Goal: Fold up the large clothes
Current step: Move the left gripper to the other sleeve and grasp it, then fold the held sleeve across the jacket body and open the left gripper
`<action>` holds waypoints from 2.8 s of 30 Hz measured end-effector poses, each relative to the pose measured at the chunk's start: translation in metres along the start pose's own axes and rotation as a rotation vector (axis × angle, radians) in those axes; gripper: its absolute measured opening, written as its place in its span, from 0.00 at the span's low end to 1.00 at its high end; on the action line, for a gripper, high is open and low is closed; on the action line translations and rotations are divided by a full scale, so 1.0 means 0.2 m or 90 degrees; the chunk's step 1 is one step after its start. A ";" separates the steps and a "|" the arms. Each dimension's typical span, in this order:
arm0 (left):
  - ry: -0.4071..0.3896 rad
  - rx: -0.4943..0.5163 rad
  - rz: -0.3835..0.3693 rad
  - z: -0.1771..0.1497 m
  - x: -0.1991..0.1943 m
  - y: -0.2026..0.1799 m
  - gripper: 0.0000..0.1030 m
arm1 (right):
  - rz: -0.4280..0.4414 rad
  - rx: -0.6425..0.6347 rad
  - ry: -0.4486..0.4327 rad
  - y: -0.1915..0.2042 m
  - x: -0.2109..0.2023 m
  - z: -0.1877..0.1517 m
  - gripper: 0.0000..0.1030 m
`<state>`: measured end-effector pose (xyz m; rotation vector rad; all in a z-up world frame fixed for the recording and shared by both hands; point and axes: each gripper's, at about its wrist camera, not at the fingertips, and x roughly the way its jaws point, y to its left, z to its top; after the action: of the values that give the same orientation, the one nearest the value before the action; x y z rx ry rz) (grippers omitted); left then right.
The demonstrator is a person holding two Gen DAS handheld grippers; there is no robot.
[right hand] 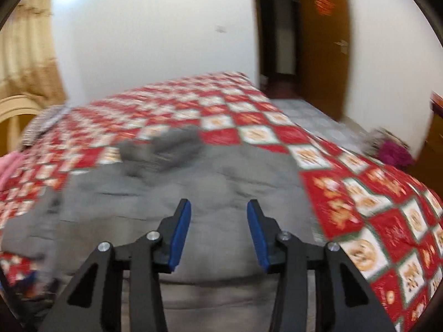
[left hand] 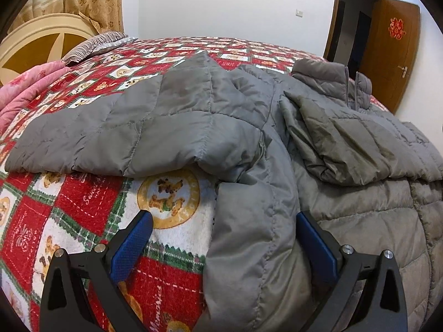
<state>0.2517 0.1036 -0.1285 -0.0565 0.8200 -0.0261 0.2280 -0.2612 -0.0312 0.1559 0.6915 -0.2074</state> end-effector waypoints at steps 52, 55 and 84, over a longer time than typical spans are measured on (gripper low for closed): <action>-0.074 -0.391 0.194 0.19 -0.37 0.95 0.91 | -0.103 -0.074 0.039 -0.06 0.23 -0.21 0.86; 0.000 -0.510 0.210 0.17 -0.25 1.20 0.91 | -0.108 -0.077 0.041 -0.04 0.22 -0.23 0.86; -0.266 -0.020 -0.051 0.68 -0.51 -0.16 0.06 | -0.072 -0.022 0.056 -0.11 0.25 -0.23 0.87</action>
<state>0.2809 0.0815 0.0412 -0.1198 0.3999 -0.0750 0.2316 -0.2803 -0.0997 0.0930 0.7921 -0.2987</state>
